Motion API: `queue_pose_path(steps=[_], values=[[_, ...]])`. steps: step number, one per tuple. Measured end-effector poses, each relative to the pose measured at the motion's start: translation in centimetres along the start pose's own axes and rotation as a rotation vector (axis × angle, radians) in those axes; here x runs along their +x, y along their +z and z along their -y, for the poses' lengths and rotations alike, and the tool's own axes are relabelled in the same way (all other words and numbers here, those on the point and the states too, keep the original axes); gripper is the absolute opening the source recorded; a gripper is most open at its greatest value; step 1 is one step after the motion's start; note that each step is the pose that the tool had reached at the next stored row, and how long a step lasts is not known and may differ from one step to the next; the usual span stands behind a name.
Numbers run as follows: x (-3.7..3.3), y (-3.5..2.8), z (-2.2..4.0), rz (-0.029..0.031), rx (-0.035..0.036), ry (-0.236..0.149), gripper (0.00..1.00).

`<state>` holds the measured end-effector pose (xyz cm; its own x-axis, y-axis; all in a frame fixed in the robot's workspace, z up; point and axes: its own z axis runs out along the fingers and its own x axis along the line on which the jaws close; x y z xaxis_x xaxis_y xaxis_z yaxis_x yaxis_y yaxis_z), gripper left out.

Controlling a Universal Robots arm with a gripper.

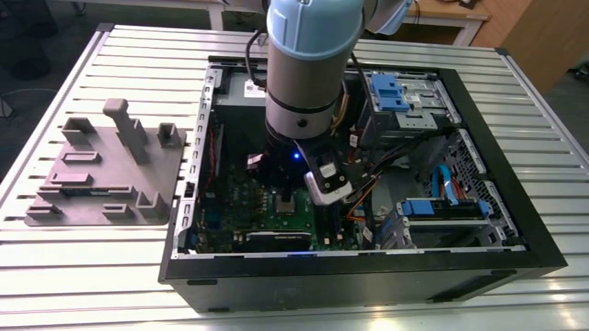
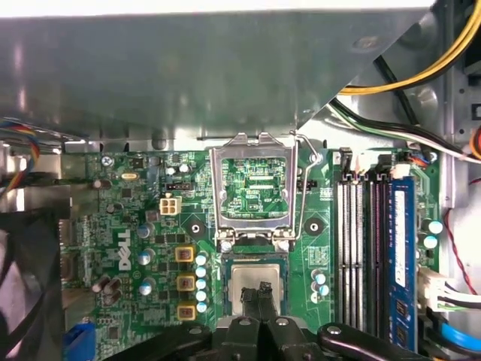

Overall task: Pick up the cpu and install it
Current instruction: 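Close the cpu cover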

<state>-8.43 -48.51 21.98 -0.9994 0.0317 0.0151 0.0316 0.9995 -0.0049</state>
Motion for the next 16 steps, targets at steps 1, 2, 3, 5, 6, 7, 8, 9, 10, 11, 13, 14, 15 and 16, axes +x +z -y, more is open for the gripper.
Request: queue_pose_path(steps=[1,2,3,5,6,7,8,9,10,11,13,14,15,16], values=[[0.0,-0.24,0.0,0.0,0.0,0.0,0.1],[0.01,-0.49,0.0,-0.0001,0.0001,0.0,0.1],[0.01,-0.76,0.01,0.0,0.0,0.0,0.1],[0.02,-1.33,0.01,0.0,0.0,0.0,0.1],[0.02,-1.59,0.01,0.0,0.0001,0.0,0.1],[0.03,-1.85,0.0,-0.0001,0.0,0.0,0.1],[0.02,-2.08,-0.01,0.0,0.0,0.0,0.1],[0.03,-2.29,-0.02,0.0,0.0,0.0,0.1],[0.03,-2.43,-0.02,-0.0001,0.0001,0.0,0.1],[0.03,-2.43,-0.02,0.0,-0.0002,0.0,0.1],[0.04,-2.45,-0.02,0.0001,-0.0003,0.0,0.1],[0.04,-2.48,-0.02,0.0,0.0,0.0,0.1],[0.04,-2.49,-0.02,0.0,0.0,0.0,0.1],[0.04,-2.5,-0.02,0.0,0.0,0.0,0.1]])
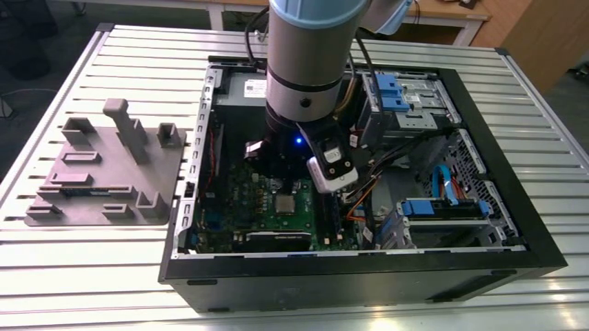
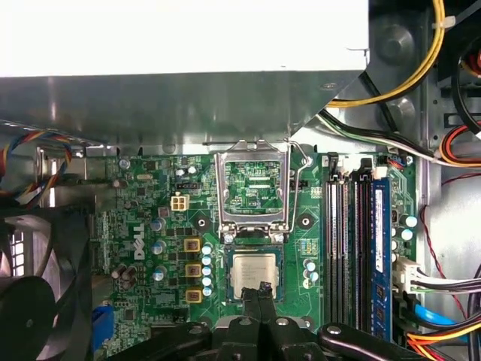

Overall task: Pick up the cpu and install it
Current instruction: 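Close the cpu cover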

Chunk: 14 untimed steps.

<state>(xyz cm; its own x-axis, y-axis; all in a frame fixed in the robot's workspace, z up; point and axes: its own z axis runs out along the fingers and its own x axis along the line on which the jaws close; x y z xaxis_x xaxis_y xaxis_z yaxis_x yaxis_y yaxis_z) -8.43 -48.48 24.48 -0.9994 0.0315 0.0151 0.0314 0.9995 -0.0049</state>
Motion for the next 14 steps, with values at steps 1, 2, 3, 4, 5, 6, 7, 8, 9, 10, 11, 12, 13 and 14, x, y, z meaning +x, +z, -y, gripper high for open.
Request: queue_pose_path(steps=[1,2,3,4,5,6,7,8,9,10,11,12,13,14], values=[[0.0,0.0,0.0,0.0,0.0,-0.001,0.1],[0.0,0.0,0.0,0.0,0.0,-0.005,0.1],[0.0,0.0,0.0,0.0,0.0002,-0.014,0.1],[0.01,-0.01,0.0,0.0001,0.0005,-0.027,0.1],[0.01,-0.01,0.0,0.0001,0.0007,-0.042,0.1],[0.01,0.0,0.01,0.0002,0.001,-0.058,0.1],[0.01,0.0,0.0,0.0003,0.0012,-0.074,0.1],[0.01,0.0,0.0,0.0004,0.0014,-0.091,0.1],[0.01,0.0,0.0,0.0004,0.0017,-0.107,0.1],[0.01,0.0,0.0,0.0006,0.0019,-0.124,0.1],[0.01,0.0,0.0,0.0007,0.0021,-0.138,0.1],[0.01,0.0,0.0,0.0007,0.0024,-0.15,0.1],[0.01,0.0,0.0,0.0008,0.0024,-0.154,0.1],[0.01,0.0,0.0,0.0007,0.0024,-0.155,0.1]])
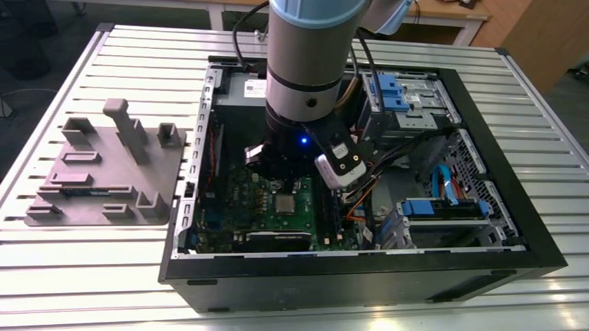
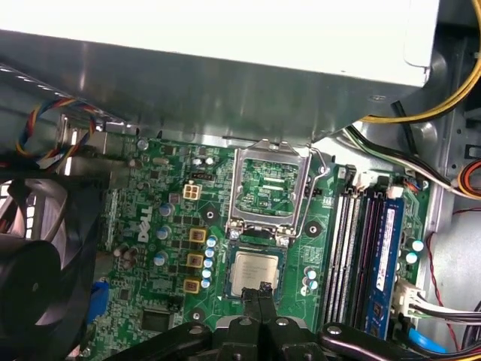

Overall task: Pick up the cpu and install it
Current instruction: 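Close the cpu cover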

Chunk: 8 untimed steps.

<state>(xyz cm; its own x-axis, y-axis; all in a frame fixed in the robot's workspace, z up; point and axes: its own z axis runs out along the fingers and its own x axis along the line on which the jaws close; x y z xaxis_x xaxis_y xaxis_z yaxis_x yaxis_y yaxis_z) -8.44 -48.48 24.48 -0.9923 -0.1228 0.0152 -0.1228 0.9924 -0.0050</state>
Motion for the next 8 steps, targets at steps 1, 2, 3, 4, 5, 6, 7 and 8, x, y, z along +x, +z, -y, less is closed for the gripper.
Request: queue_pose_path(steps=[1,2,3,4,5,6,7,8], values=[[0.0,0.0,0.0,0.0001,0.0,-0.002,0.1],[0.0,0.0,0.0,0.0001,0.0,-0.004,0.1],[0.0,0.0,0.0,0.0001,0.0,-0.004,0.1],[0.0,0.0,0.0,0.0001,0.0,-0.004,0.1],[0.0,0.0,0.0,0.0,0.0,-0.005,0.1],[0.0,0.0,0.0,0.0001,0.0,-0.005,0.1],[0.0,0.0,0.0,0.0,0.0,-0.005,0.1],[0.0,0.0,0.0,0.0001,0.0,-0.006,0.1]])
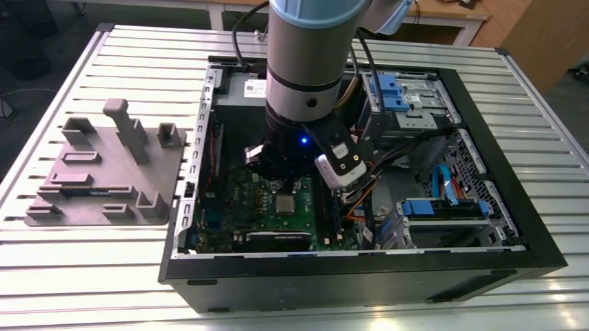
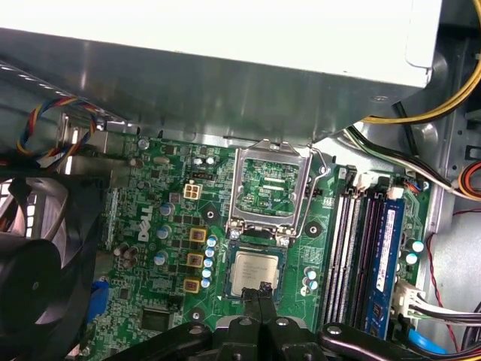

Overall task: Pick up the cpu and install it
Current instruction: 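Close the cpu cover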

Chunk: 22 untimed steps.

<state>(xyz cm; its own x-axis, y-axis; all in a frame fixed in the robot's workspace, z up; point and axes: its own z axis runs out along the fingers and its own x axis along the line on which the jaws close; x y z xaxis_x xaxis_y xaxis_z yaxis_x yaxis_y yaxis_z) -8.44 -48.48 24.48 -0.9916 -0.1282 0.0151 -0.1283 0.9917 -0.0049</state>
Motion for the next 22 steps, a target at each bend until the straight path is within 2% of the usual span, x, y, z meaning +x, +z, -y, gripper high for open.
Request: queue_pose_path(steps=[5,12,15,20,22], values=[[-0.12,0.0,0.01,0.0001,-0.0002,-0.001,0.1],[-1.31,-0.01,0.12,0.0003,-0.0011,-0.015,0.1],[-1.47,0.01,0.14,0.0005,-0.0016,-0.054,0.1],[-1.47,0.1,0.14,0.0015,-0.0038,-0.142,0.1],[-1.48,0.11,0.14,0.0018,-0.005,-0.164,0.1]])
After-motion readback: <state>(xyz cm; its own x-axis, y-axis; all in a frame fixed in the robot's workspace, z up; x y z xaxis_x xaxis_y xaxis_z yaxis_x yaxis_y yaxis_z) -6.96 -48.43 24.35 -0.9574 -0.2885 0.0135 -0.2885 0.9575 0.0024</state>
